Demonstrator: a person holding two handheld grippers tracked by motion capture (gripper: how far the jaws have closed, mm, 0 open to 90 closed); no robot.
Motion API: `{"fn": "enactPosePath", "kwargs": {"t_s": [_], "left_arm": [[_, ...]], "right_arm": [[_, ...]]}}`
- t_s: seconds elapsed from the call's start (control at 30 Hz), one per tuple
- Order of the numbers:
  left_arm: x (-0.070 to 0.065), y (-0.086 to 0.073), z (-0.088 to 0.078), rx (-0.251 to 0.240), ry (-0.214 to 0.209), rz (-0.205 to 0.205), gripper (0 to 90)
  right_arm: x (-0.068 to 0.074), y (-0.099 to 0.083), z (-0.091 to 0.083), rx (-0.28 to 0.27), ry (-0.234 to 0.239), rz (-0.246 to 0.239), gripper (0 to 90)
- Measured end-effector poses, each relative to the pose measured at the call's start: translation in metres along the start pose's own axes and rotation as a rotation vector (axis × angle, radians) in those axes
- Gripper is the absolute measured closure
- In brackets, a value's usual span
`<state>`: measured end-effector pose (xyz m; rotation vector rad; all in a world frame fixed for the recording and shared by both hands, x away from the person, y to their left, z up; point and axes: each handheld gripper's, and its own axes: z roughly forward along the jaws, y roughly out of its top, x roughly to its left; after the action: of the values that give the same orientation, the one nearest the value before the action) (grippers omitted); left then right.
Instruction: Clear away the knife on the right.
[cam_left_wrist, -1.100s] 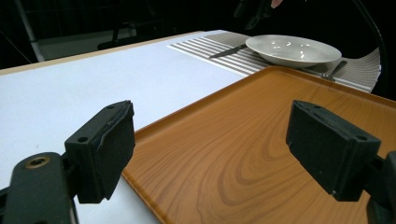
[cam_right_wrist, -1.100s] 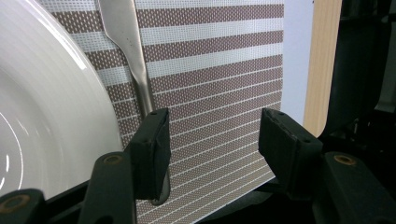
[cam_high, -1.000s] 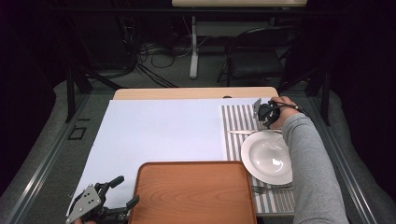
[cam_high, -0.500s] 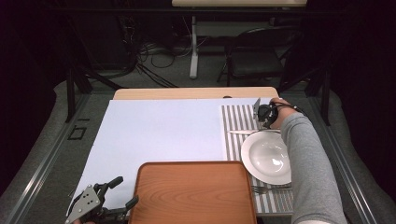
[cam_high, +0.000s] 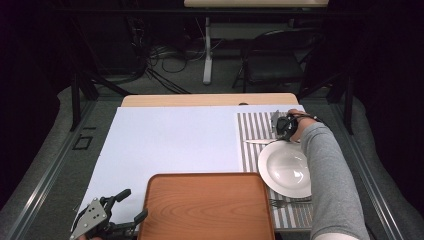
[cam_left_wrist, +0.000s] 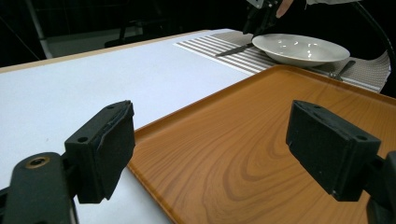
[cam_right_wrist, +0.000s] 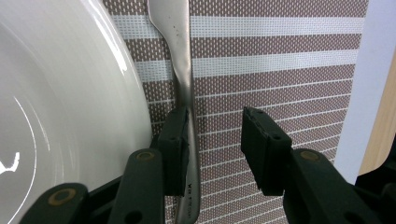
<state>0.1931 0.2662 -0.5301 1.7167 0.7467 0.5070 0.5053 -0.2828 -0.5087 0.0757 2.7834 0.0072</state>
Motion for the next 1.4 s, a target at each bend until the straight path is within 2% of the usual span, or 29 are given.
{"fn": "enactPosePath", "kwargs": {"t_s": [0.13, 0.17, 0.2, 0.5, 0.57, 0.63, 0.67, 0.73, 0.77, 0.83, 1.03, 1.2, 1.23, 1.4], "left_arm": [[0.000, 0.000, 0.000, 0.000, 0.002, -0.002, 15.8], [0.000, 0.000, 0.000, 0.001, 0.004, -0.002, 15.8], [0.000, 0.000, 0.000, 0.001, 0.004, -0.002, 15.8], [0.001, -0.001, 0.000, 0.002, 0.005, -0.006, 15.8], [0.001, -0.001, 0.000, 0.002, 0.006, -0.006, 15.8], [0.001, -0.001, 0.000, 0.002, 0.006, -0.006, 15.8], [0.001, -0.001, 0.000, 0.002, 0.007, -0.007, 15.8], [0.001, -0.001, 0.000, 0.002, 0.007, -0.007, 15.8], [0.001, -0.001, 0.000, 0.002, 0.007, -0.008, 15.8], [0.002, -0.001, 0.000, 0.002, 0.009, -0.009, 15.8], [0.002, -0.001, 0.000, 0.003, 0.013, -0.012, 15.8], [0.002, -0.001, -0.001, 0.001, 0.018, -0.012, 15.8], [0.002, -0.002, -0.001, 0.001, 0.019, -0.013, 15.8], [0.002, -0.002, -0.001, 0.000, 0.021, -0.014, 15.8]], "right_arm": [[0.000, -0.002, 0.003, -0.029, -0.007, 0.010, 60.3], [-0.002, -0.002, 0.003, -0.014, -0.001, -0.009, 60.5], [-0.001, -0.002, 0.002, 0.008, 0.007, 0.005, 60.9], [-0.002, -0.004, 0.010, 0.014, 0.026, 0.015, 61.1], [0.000, -0.006, 0.015, -0.045, 0.001, 0.028, 60.5], [-0.002, -0.005, 0.012, -0.011, 0.018, 0.024, 60.3], [-0.004, -0.004, 0.010, 0.022, 0.035, 0.007, 60.6], [-0.005, -0.005, 0.010, 0.022, 0.039, 0.004, 62.1], [-0.003, -0.006, 0.010, 0.016, 0.050, 0.020, 63.6], [-0.004, -0.009, 0.012, -0.012, 0.050, 0.028, 62.6], [-0.006, -0.010, 0.011, -0.003, 0.059, 0.016, 61.4], [-0.006, -0.012, 0.012, -0.025, 0.057, 0.014, 61.6], [-0.005, -0.012, 0.011, -0.008, 0.064, 0.023, 61.6], [-0.006, -0.013, 0.012, -0.013, 0.064, 0.023, 61.3]]}}
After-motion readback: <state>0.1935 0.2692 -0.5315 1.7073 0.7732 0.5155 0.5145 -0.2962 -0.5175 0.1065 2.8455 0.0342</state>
